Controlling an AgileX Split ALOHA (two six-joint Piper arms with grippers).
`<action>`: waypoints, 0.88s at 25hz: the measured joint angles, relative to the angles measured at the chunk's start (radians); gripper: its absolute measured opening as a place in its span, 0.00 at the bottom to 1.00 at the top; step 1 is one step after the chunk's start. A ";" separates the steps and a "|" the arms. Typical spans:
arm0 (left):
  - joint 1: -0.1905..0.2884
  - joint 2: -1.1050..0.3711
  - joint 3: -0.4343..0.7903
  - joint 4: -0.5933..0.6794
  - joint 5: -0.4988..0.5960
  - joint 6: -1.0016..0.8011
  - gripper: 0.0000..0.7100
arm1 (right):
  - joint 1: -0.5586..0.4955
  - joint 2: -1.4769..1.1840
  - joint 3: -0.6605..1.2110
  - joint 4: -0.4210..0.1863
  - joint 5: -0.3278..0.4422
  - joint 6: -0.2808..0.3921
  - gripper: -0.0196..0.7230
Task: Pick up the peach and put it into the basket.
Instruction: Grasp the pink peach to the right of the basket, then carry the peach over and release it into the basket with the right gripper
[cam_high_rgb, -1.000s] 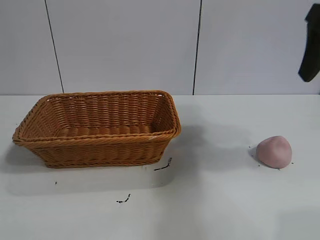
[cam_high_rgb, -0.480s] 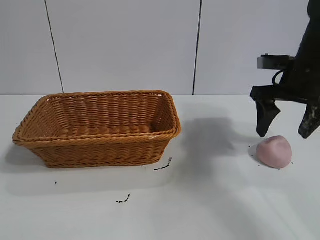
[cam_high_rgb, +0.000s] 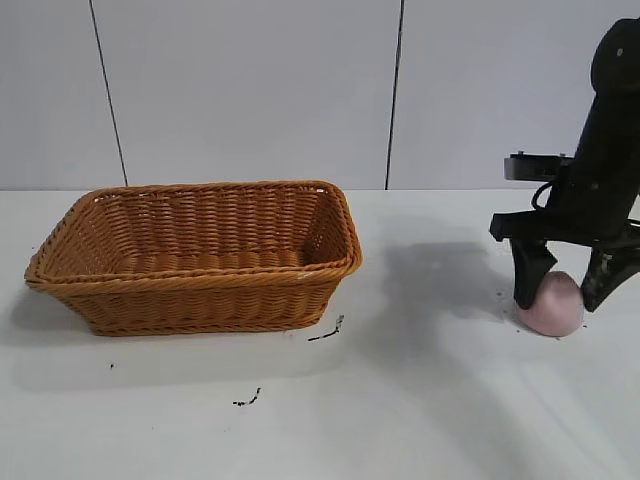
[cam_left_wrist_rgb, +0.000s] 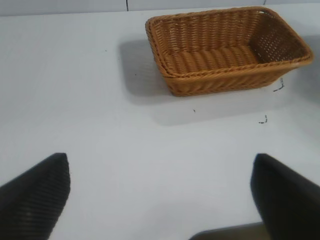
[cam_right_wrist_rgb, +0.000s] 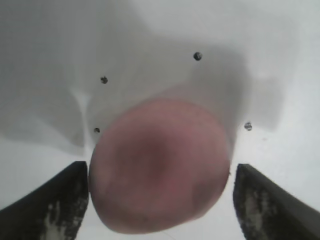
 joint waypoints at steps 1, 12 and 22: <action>0.000 0.000 0.000 0.000 0.000 0.000 0.98 | 0.000 -0.012 -0.016 0.000 0.016 -0.003 0.01; 0.000 0.000 0.000 0.000 0.000 0.000 0.98 | 0.025 -0.138 -0.412 -0.006 0.286 -0.002 0.01; 0.000 0.000 0.000 0.000 0.000 0.000 0.98 | 0.283 -0.137 -0.637 -0.007 0.295 0.008 0.01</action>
